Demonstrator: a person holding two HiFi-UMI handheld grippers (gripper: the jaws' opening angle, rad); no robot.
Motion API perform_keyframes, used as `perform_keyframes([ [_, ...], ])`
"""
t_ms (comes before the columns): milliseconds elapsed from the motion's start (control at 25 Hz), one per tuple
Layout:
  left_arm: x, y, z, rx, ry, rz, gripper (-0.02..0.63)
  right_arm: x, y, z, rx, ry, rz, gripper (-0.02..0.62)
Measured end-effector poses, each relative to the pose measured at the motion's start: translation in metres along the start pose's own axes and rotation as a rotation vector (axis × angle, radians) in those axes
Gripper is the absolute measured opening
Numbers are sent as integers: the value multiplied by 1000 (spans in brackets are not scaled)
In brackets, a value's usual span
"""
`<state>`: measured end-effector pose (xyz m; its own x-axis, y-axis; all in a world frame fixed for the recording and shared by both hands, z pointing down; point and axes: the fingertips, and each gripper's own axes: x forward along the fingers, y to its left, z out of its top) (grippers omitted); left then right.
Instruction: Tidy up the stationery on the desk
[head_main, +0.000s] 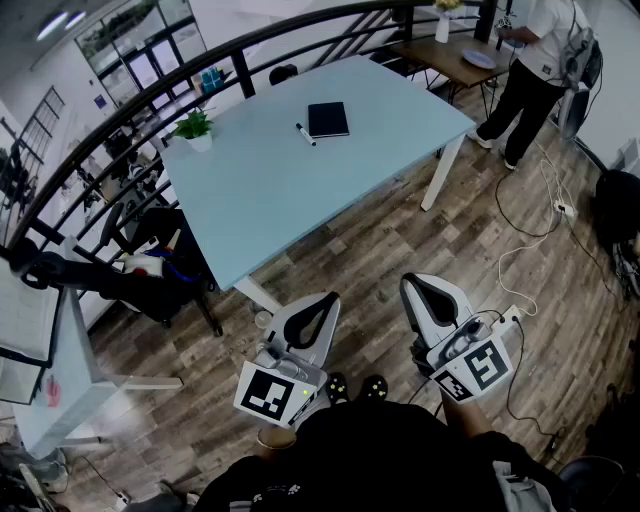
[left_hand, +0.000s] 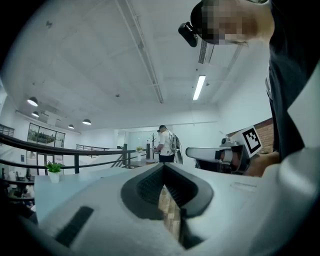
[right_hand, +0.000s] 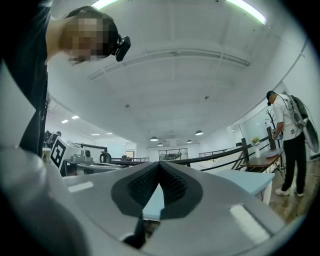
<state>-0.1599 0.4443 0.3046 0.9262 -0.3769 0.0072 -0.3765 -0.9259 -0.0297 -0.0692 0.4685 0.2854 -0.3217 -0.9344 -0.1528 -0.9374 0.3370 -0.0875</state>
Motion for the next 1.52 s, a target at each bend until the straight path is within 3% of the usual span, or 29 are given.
perform_keyframes([
  [760, 7, -1, 7, 8, 2, 30, -8, -8, -19, 7, 3, -35, -7, 6],
  [1200, 26, -22, -1, 34, 50, 57, -8, -39, -49, 10, 43, -63, 0, 6],
  [1520, 51, -32, 7, 56, 22, 95, -8, -58, -70, 31, 15, -69, 25, 6],
])
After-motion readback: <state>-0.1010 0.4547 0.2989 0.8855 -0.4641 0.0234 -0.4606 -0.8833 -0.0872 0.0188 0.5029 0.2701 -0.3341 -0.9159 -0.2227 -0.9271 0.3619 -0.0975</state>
